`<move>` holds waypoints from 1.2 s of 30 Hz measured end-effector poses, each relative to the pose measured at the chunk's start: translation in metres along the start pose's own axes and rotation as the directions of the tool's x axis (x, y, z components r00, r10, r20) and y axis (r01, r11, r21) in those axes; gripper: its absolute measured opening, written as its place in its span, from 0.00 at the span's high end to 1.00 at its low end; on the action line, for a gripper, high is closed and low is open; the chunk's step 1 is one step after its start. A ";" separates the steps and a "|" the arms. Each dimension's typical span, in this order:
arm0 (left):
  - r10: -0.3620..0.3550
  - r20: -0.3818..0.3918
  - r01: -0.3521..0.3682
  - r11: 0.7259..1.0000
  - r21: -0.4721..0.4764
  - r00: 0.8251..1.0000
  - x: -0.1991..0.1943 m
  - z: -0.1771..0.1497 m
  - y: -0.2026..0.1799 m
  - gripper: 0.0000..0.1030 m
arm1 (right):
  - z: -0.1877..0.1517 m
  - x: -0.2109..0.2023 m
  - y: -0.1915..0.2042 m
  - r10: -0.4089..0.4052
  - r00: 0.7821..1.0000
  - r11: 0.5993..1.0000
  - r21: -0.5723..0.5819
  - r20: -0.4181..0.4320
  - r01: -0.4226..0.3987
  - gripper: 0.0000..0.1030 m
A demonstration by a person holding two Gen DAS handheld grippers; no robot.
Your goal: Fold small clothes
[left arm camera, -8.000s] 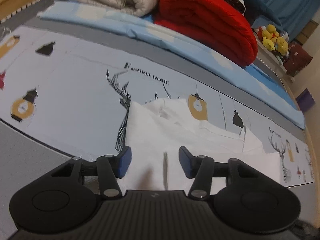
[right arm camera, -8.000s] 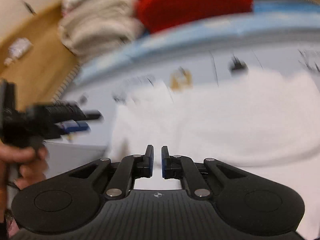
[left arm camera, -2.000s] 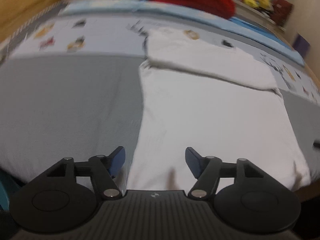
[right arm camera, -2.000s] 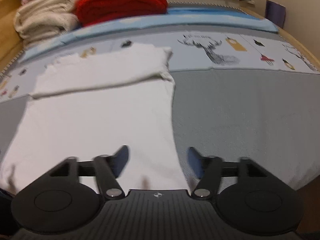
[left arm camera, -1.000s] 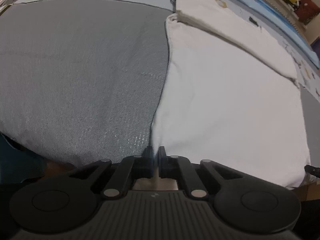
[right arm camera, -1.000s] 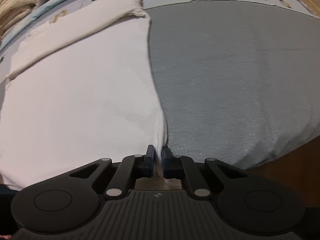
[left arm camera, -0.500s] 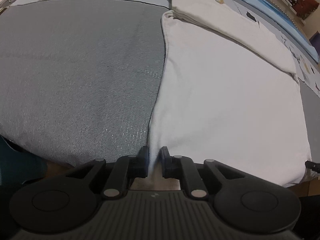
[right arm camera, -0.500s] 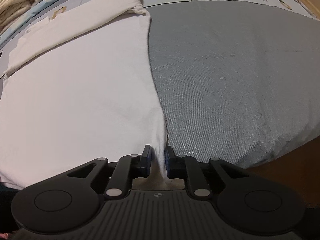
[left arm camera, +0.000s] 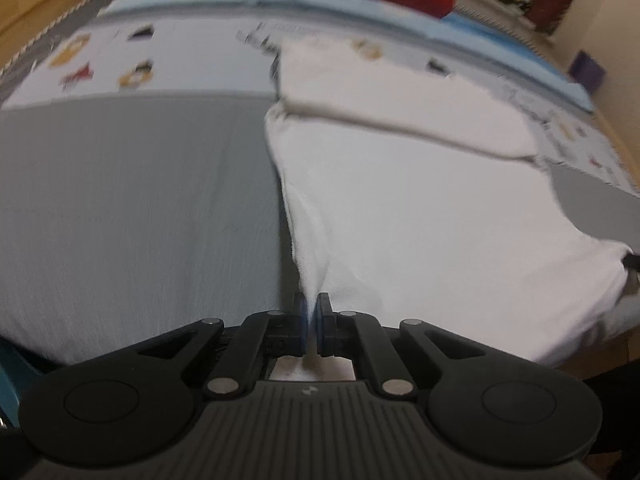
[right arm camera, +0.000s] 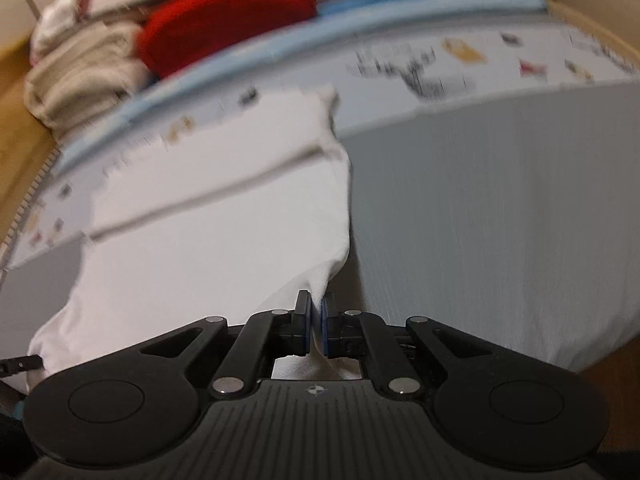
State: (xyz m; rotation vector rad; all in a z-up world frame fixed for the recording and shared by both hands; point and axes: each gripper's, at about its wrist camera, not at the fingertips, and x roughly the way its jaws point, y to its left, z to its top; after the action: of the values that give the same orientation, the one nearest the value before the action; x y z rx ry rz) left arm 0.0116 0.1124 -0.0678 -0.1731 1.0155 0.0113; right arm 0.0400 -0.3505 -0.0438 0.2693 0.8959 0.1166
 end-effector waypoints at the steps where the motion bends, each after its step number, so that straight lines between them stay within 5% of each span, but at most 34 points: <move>1: -0.012 0.015 0.012 1.000 0.006 1.000 -0.009 0.003 -0.001 0.96 | 0.005 -0.010 -0.001 0.021 1.000 1.000 0.001 0.024 -0.021 0.96; 10: -0.146 0.142 0.136 0.988 0.078 0.979 -0.140 -0.014 -0.006 0.97 | 0.023 -0.130 -0.014 0.228 0.959 0.973 -0.011 0.169 -0.229 0.96; 14: -0.177 0.176 0.170 0.984 0.051 0.968 -0.160 -0.015 -0.001 0.97 | 0.026 -0.159 -0.031 0.257 0.938 0.965 -0.007 0.231 -0.263 0.96; 18: -0.154 0.160 0.148 0.988 0.044 0.975 -0.122 0.011 0.003 0.97 | 0.045 -0.124 -0.034 0.212 0.955 0.975 0.016 0.209 -0.220 0.96; 26: -0.098 0.060 0.092 0.992 0.089 0.993 -0.005 0.071 0.017 0.96 | 0.094 0.002 -0.013 0.088 0.993 0.988 -0.132 0.075 -0.078 0.96; 29: -0.079 -0.019 0.079 0.997 -0.004 0.997 0.034 0.079 0.025 0.96 | 0.087 0.042 -0.019 0.054 0.998 0.993 -0.104 0.020 -0.051 0.96; 36: -0.061 -0.045 0.058 0.996 -0.070 0.997 0.066 0.102 0.032 0.95 | 0.091 0.081 -0.018 -0.016 0.999 0.997 -0.073 -0.033 0.013 0.96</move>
State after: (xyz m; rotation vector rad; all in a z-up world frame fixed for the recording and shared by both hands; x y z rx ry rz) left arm 0.1295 0.1544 -0.0759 -0.2675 1.0569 -0.0117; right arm 0.1616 -0.3672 -0.0562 0.1931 0.9247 0.1405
